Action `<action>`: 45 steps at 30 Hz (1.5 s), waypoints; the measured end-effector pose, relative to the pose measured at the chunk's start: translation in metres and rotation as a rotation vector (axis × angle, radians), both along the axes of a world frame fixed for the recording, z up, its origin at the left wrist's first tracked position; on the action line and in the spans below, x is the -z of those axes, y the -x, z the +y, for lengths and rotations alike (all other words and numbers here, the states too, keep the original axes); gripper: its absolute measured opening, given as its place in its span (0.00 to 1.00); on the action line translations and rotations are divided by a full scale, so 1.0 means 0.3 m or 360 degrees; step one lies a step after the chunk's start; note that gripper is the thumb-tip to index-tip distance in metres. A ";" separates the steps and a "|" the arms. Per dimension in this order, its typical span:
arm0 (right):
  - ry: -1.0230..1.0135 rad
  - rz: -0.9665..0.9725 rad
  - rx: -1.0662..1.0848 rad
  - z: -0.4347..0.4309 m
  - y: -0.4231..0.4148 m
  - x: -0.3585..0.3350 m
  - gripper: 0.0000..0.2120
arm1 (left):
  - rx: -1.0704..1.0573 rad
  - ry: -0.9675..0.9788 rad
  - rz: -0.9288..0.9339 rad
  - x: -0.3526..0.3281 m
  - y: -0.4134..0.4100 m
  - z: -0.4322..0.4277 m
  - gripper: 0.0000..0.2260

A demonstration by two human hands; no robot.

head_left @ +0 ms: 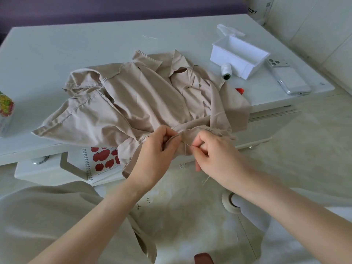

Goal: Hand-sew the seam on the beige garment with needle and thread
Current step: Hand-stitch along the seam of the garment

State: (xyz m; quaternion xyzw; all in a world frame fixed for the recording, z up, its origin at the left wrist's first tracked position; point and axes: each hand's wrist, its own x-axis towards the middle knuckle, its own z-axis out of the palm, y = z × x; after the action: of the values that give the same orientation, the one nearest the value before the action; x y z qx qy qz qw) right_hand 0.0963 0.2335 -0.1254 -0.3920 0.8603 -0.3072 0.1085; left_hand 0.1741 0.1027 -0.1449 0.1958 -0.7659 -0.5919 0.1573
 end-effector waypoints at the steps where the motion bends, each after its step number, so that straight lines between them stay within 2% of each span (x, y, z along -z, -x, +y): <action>1: -0.0005 -0.0010 0.0008 -0.005 -0.003 -0.003 0.08 | 0.0002 0.0017 0.0003 -0.002 -0.003 0.003 0.07; 6: 0.0055 -0.0116 0.0105 -0.033 -0.023 0.005 0.09 | 0.0052 0.0089 0.0078 -0.006 -0.019 0.019 0.07; 10: 0.0159 -0.0520 0.0180 -0.042 -0.044 -0.003 0.07 | 0.0037 0.0091 0.0092 -0.012 -0.025 0.016 0.07; 12: 0.0190 -0.0602 0.0124 -0.039 -0.057 -0.004 0.06 | 0.0002 0.0068 0.0080 -0.012 -0.023 0.005 0.07; 18: 0.0160 -0.0527 -0.0060 -0.027 -0.079 0.002 0.13 | -0.0079 0.0102 0.0115 -0.008 -0.012 -0.015 0.06; 20: 0.0194 -0.0514 -0.0079 -0.025 -0.078 -0.006 0.11 | -0.0081 0.0112 0.0103 -0.011 -0.013 -0.016 0.06; 23: 0.0273 -0.0573 -0.0010 -0.023 -0.068 -0.019 0.02 | -0.0039 0.0111 0.0106 -0.008 -0.015 -0.014 0.07; 25: 0.0298 -0.0580 0.0053 -0.023 -0.054 -0.019 0.07 | 0.0038 0.0067 0.0112 -0.003 -0.018 -0.006 0.06; 28: 0.0252 -0.0532 0.0096 -0.023 -0.041 -0.020 0.11 | 0.0104 0.0051 0.0125 0.003 -0.021 0.007 0.06; 31: 0.0077 -0.0364 -0.0003 -0.011 -0.043 -0.029 0.08 | 0.0079 0.0050 0.0114 0.000 -0.023 0.004 0.06; 33: -0.0098 -0.0107 -0.0115 0.003 -0.053 -0.023 0.05 | 0.0045 0.0065 0.0109 -0.004 -0.025 -0.004 0.06; 35: -0.0128 0.0291 -0.0129 0.020 -0.061 -0.016 0.12 | -0.0004 0.0117 0.0116 -0.006 -0.024 -0.010 0.07; 37: -0.0045 0.0550 -0.0096 0.033 -0.059 -0.023 0.14 | -0.0039 0.0160 0.0119 -0.006 -0.022 -0.015 0.08; 39: 0.0089 0.0678 -0.0037 0.036 -0.039 -0.037 0.14 | -0.0021 0.0180 0.0121 -0.009 -0.021 -0.012 0.07; 42: 0.0220 0.0781 0.0075 0.009 0.013 -0.075 0.14 | 0.0046 0.0263 0.0107 -0.020 -0.026 0.004 0.06; 43: 0.0164 0.0747 0.0116 -0.008 0.027 -0.093 0.17 | 0.0061 0.0307 0.0103 -0.025 -0.028 0.008 0.06; 45: -0.0169 0.0533 0.0151 -0.045 0.047 -0.113 0.25 | 0.0078 0.0376 0.0107 -0.030 -0.030 0.013 0.05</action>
State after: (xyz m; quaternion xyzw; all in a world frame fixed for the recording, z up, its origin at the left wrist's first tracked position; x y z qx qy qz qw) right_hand 0.0822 0.2201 -0.0914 -0.3902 0.8990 -0.1965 -0.0303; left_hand 0.1831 0.1067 -0.1358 0.1372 -0.8292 -0.5073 0.1903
